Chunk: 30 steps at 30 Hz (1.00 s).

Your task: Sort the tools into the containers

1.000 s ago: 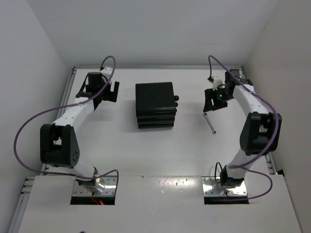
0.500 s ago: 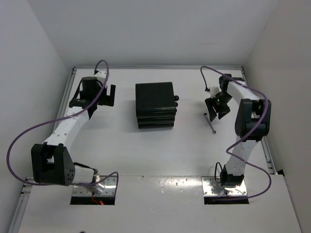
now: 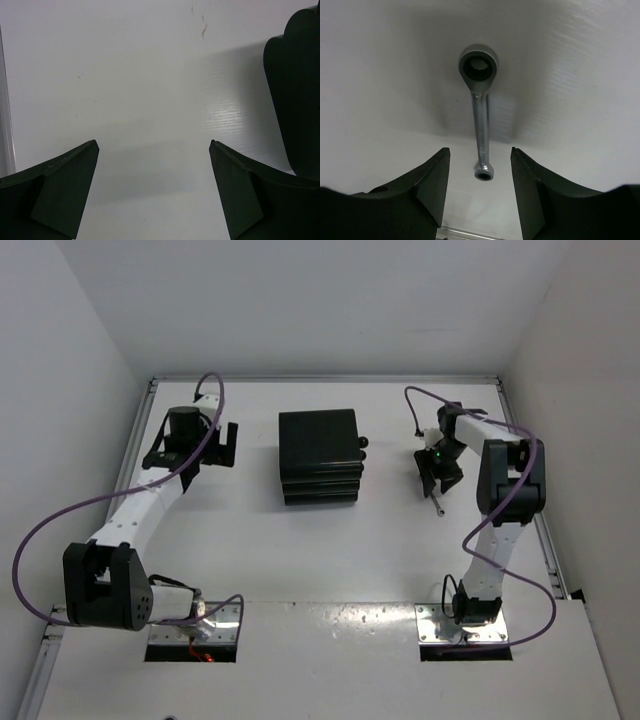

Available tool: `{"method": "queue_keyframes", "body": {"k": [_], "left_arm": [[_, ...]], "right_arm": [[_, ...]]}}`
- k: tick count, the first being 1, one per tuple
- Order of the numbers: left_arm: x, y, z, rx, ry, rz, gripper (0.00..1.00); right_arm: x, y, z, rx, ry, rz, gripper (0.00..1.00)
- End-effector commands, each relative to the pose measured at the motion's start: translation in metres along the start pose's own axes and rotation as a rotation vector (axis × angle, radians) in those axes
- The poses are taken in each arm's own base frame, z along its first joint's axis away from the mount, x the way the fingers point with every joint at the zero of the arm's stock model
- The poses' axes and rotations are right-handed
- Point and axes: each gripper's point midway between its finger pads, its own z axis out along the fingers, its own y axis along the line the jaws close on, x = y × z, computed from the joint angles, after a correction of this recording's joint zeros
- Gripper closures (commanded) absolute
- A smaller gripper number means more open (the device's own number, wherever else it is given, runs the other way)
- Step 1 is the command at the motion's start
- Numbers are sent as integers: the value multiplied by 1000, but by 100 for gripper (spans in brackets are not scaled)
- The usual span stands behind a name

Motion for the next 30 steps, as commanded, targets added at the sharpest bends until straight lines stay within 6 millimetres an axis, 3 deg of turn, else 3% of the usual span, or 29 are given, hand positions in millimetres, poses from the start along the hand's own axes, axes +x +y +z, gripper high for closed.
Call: {"method": "queue_keyframes", "body": {"k": [1, 14, 18, 30], "left_arm": [[-14, 7, -7, -15, -68, -22, 0], [-13, 10, -6, -6, -78, -23, 0], [-13, 13, -6, -6, -78, -28, 0], [-14, 21, -8, -13, -87, -33, 0]], "right_arm": [[-5, 2, 10, 48, -3, -6, 48], [-3, -13, 23, 148, 20, -7, 54], [3, -8, 31, 111, 41, -5, 57], [8, -6, 38, 107, 56, 16, 82]]}}
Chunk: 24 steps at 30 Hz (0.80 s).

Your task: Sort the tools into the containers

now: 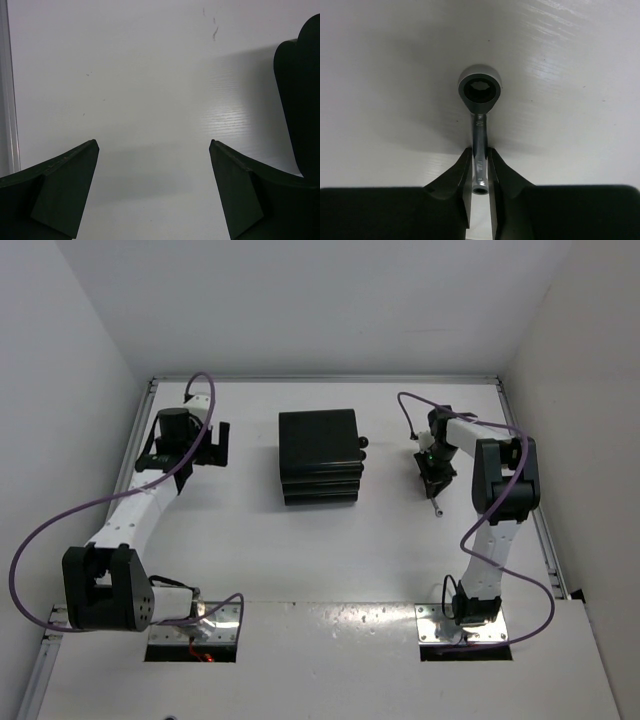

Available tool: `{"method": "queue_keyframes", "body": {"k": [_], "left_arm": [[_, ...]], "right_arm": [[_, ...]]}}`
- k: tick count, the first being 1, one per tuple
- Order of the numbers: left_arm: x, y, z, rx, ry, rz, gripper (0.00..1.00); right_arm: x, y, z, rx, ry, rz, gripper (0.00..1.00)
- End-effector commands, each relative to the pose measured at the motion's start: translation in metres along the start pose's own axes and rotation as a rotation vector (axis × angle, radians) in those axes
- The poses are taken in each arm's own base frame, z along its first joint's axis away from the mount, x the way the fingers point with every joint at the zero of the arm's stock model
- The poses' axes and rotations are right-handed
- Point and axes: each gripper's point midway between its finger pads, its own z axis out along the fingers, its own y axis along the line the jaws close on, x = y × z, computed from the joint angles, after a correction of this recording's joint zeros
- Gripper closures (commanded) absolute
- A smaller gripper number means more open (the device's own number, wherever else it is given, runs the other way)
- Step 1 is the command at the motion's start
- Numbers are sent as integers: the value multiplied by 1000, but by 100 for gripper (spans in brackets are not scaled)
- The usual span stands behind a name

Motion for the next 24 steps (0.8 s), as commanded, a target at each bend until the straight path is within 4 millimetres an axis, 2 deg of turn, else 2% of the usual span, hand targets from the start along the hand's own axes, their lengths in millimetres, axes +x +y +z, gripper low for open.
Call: {"method": "queue_keyframes", "body": {"k": [1, 9, 10, 12, 13, 17, 18, 24], "left_arm": [[-16, 5, -7, -3, -66, -6, 0], [-21, 3, -12, 6, -86, -6, 0], [-21, 3, -12, 6, -86, -6, 0], [-24, 2, -15, 14, -96, -14, 0], [-24, 2, -15, 14, -96, -14, 0], [-24, 0, -15, 24, -97, -23, 0], [-24, 0, -15, 24, -97, -23, 0], [-24, -2, -15, 33, -98, -32, 0]], "right_arm": [[5, -5, 18, 22, 27, 6, 84], [11, -2, 21, 4, 62, 8, 100], [4, 0, 15, -6, 33, 7, 100], [5, 3, 7, -20, 23, 7, 100], [-4, 4, -5, -24, -20, 5, 100], [-9, 12, -33, -60, -61, 2, 100], [-16, 13, -47, -66, -101, -1, 100], [-24, 19, -98, -79, -172, -9, 100]]}}
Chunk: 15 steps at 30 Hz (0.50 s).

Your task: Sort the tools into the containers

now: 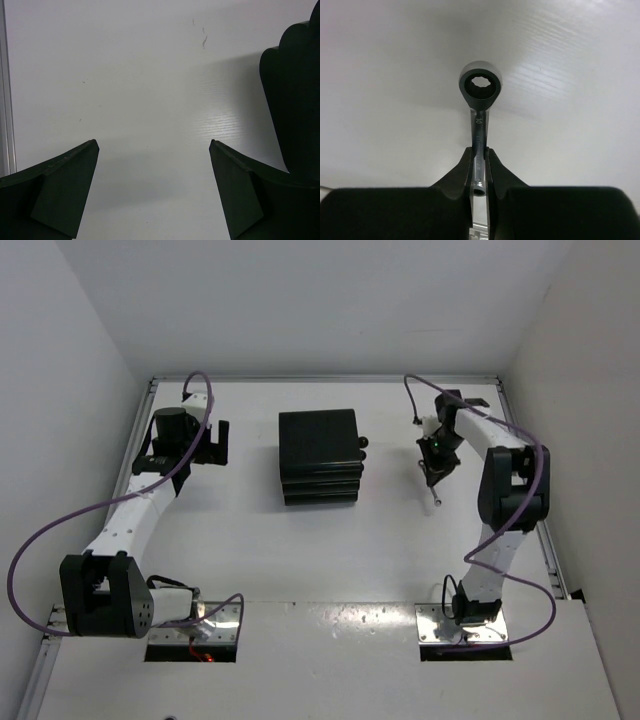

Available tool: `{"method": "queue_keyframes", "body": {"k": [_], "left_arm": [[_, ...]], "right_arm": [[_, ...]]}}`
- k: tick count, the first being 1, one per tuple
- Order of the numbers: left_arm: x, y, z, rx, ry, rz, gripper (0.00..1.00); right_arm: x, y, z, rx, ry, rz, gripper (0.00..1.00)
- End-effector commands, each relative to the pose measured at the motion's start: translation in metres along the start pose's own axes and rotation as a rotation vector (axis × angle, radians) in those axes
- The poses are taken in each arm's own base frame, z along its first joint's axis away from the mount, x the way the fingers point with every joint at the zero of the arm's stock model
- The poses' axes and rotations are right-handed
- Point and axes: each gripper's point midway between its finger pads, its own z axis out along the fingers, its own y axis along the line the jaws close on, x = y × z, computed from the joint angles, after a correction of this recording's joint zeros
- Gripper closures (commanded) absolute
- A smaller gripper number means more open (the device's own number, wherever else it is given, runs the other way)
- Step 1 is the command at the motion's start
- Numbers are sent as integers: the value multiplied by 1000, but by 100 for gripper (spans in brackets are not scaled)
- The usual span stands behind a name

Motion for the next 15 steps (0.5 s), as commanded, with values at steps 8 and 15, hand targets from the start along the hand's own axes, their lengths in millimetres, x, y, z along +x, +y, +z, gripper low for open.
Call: {"method": "queue_keyframes", "body": {"k": [8, 15], "left_arm": [[-16, -2, -6, 19, -63, -30, 0], [-16, -2, -6, 19, -63, -30, 0]], "right_arm": [[-64, 50, -135, -20, -344, -160, 100], [-101, 102, -170, -122, -472, -307, 100]]}}
